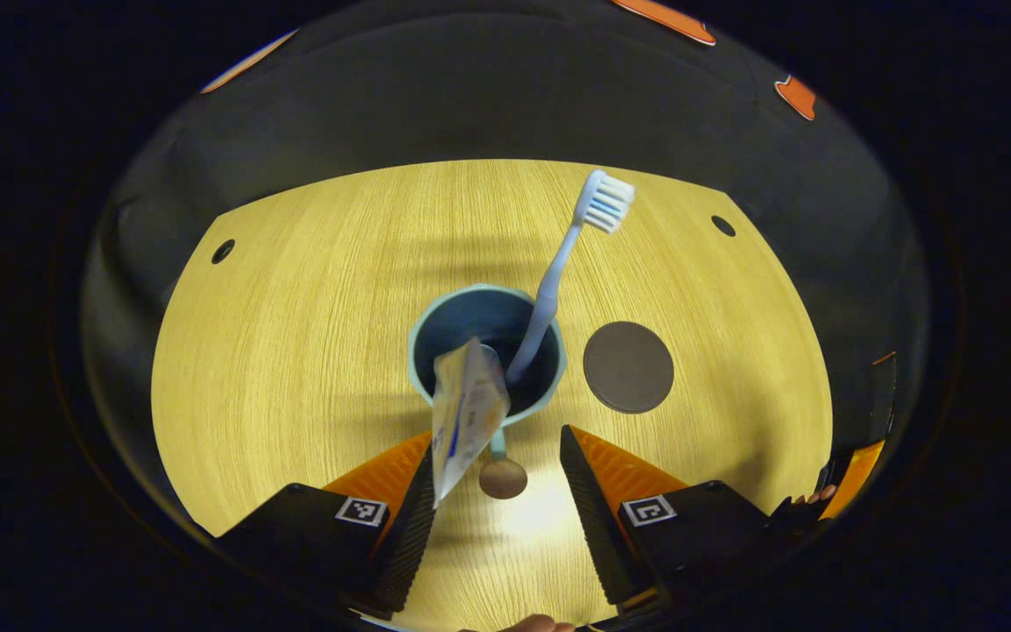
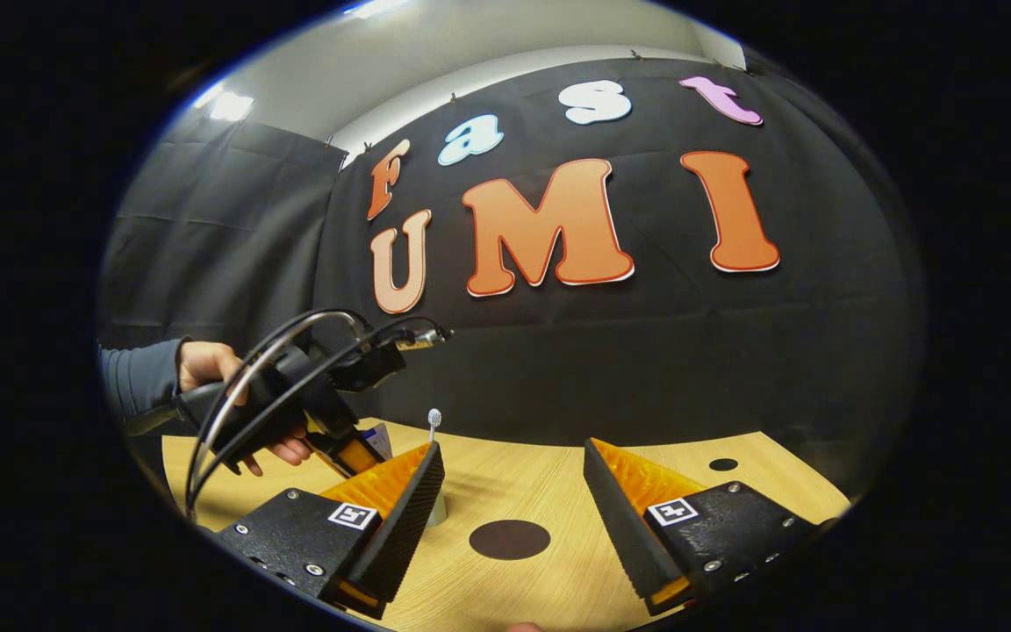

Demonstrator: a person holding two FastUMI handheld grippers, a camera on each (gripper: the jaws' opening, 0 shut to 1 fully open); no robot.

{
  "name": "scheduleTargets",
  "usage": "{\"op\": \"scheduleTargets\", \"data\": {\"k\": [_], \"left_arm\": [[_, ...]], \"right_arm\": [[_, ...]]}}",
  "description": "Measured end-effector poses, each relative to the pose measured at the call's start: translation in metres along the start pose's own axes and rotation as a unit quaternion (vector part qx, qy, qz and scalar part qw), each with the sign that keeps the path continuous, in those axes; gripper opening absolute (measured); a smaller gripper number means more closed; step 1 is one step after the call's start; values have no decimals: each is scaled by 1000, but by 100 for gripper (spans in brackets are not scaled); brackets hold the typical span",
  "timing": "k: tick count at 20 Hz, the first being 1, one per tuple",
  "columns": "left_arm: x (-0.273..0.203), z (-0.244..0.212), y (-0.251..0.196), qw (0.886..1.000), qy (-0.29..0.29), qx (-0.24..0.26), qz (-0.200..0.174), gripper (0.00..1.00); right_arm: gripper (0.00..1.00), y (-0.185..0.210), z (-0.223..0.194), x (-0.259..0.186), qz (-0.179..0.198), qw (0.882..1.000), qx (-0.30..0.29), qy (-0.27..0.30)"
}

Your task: Put the toothbrush and toothpaste on the desktop into the cup, then pick up the cup and place it on the coaster on the desktop.

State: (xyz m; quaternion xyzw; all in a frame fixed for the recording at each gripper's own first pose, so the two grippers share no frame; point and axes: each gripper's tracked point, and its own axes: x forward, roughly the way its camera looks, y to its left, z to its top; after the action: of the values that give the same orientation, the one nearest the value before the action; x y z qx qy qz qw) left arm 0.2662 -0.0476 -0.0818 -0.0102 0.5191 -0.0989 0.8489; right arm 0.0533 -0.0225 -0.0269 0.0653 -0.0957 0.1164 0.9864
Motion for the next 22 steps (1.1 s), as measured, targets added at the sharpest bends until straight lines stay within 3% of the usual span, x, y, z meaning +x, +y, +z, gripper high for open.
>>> {"op": "scheduleTargets", "data": {"k": [3,6,9,12,18,20,22], "left_arm": [[6,-6,-10,999,33,-16,-12,83],[17,-9,-7,999,47,-18,4,78],[15,-10,2,998,50,-34,22,64],[17,-9,8,998,46,-45,24,32],[15,-7,11,998,27,-48,35,25],[6,-6,7,998,24,-45,33,21],[10,-5,6,998,21,-44,26,23]], "right_arm": [[96,-8,4,-11,-7,1000,-5,-4],[96,-12,11,-22,-9,1000,-3,-10],[96,-12,24,-29,-9,1000,2,-25],[96,-11,28,-35,-7,999,-4,-33],[100,-19,32,-45,-18,999,-14,-37],[96,-25,36,-48,-25,999,-5,-41],[96,-30,37,-50,-32,999,3,-41]]}}
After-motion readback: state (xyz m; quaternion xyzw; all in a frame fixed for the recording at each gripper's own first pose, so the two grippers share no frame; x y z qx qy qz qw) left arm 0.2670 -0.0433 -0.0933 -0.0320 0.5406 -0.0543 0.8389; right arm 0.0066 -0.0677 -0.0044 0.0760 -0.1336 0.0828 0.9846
